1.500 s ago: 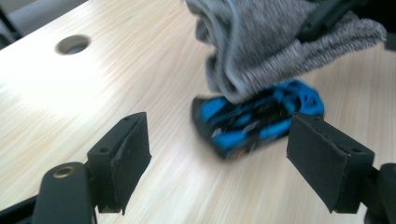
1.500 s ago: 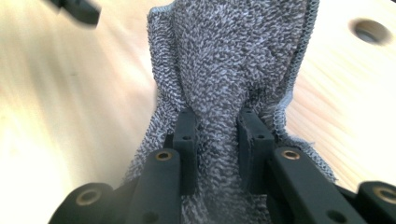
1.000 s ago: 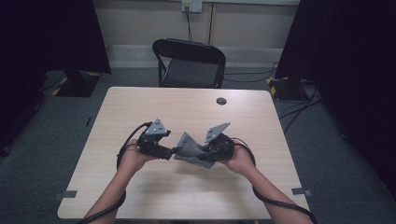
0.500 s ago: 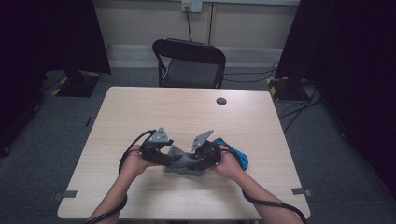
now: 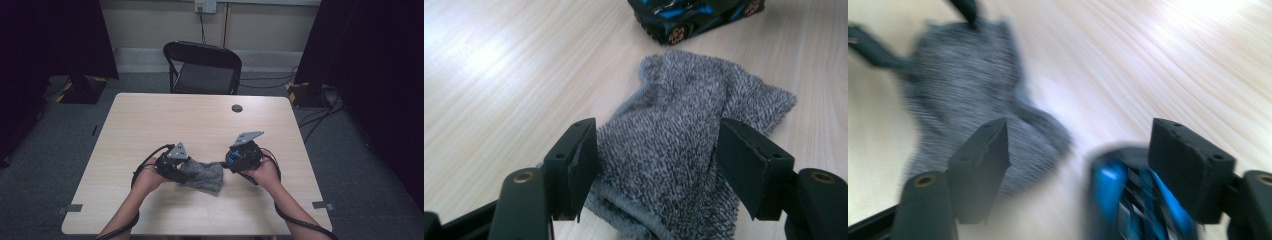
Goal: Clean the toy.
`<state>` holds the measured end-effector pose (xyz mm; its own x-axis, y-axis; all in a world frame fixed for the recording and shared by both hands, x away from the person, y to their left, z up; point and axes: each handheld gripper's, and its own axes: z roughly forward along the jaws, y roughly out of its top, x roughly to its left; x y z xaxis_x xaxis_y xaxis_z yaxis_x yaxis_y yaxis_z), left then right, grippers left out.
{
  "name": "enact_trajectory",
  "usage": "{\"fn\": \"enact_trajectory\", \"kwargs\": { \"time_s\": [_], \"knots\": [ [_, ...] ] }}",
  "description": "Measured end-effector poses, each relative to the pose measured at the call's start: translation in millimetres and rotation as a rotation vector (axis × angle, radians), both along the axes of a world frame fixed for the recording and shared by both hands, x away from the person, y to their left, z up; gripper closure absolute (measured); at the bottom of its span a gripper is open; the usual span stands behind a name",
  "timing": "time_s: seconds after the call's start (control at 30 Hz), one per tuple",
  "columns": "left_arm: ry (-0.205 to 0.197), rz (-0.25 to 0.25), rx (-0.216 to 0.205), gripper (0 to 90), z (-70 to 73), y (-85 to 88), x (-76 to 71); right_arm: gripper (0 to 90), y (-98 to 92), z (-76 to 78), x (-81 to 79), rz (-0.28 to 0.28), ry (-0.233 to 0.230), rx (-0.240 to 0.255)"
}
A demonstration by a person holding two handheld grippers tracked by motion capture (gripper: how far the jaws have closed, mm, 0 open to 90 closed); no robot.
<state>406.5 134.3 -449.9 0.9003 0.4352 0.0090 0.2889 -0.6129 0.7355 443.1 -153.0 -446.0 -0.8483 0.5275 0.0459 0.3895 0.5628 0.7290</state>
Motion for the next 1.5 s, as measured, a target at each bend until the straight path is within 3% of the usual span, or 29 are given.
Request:
{"fn": "enact_trajectory", "kwargs": {
  "time_s": [0.1,0.2,0.4,0.57,0.93,1.13,1.4,1.5],
  "knots": [
    [0.019,-0.006,0.008,33.4,-1.1,-0.5,1.9,17.6,-10.8,-7.9,6.1,-0.075,0.024,-0.034],
    [0.024,-0.019,0.027,33.3,-5.7,-0.4,3.5,15.0,-15.7,-17.9,10.3,-0.113,0.028,-0.087],
    [0.043,-0.011,0.031,32.3,-15.9,0.5,5.4,14.3,-16.3,-33.3,18.2,-0.148,0.071,-0.113],
    [0.044,-0.011,0.043,31.7,-19.8,1.7,4.2,15.1,-11.0,-43.6,21.0,-0.129,0.092,-0.128],
    [0.046,0.009,0.057,31.2,-21.8,1.9,7.4,11.9,-5.1,-47.1,19.7,-0.121,0.073,-0.162],
    [0.041,0.009,0.045,30.8,-24.6,1.9,7.1,23.1,-2.9,-44.4,19.8,-0.141,0.076,-0.167],
    [0.035,0.008,0.046,30.0,-24.5,2.4,5.7,24.7,-3.2,-44.2,20.4,-0.151,0.071,-0.159],
    [0.056,0.019,0.029,29.9,-22.4,3.2,7.2,24.8,-3.2,-44.3,20.2,-0.154,0.072,-0.156]
  ]
}}
